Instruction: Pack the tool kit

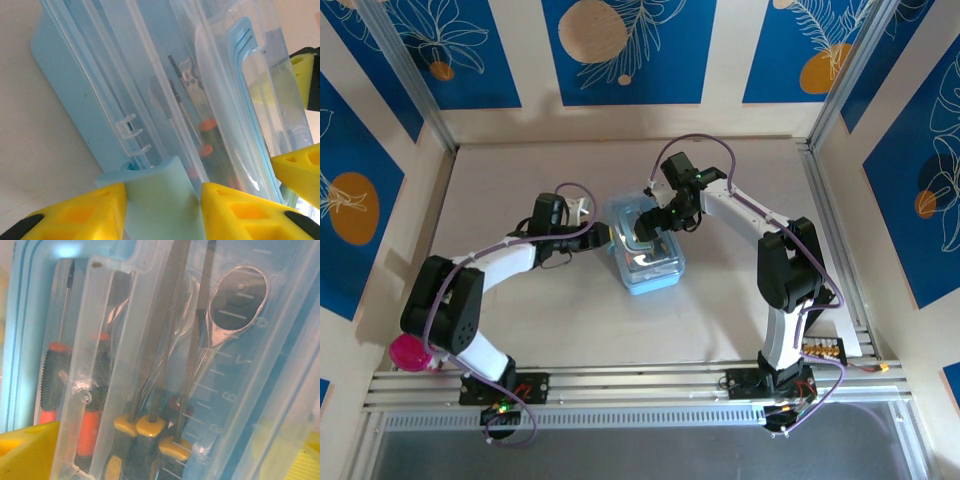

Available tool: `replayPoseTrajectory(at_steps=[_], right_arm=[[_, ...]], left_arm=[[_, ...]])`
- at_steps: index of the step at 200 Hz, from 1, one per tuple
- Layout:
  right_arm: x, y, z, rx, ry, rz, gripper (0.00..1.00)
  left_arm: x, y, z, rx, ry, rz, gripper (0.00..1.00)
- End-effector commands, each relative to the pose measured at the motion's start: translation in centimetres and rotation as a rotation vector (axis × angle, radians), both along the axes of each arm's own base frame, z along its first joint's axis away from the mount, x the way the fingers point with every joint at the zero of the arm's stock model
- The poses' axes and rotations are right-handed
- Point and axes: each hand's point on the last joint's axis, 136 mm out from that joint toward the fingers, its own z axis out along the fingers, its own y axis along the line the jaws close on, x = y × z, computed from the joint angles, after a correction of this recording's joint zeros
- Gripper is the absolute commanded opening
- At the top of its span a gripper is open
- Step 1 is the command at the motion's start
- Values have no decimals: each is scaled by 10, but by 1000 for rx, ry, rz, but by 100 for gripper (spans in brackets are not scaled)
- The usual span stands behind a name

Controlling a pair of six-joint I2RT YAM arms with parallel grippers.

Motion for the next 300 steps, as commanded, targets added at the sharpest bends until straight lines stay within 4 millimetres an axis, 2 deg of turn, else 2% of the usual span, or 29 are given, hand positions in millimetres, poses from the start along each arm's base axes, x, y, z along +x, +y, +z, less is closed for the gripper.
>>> replayPoseTrajectory(at_steps=[1, 115, 226, 271, 300], right_arm=[[-74, -20, -101, -220, 344, 45, 93], [-75, -20, -101, -218, 352, 53, 93], [-76, -20, -103, -216, 356, 51, 93], [-76, -19, -103, -214, 354, 51, 93], [-76, -18, -103, -212, 355, 50, 93]], left_arm=[[-5, -7, -8, -20, 17, -22, 43], [-1, -16, -17, -49, 29, -20, 43], [1, -17, -1, -55, 6, -25, 43], [-14, -1, -25, 87, 73, -31, 43], [-19, 7, -33, 152, 94, -36, 43]])
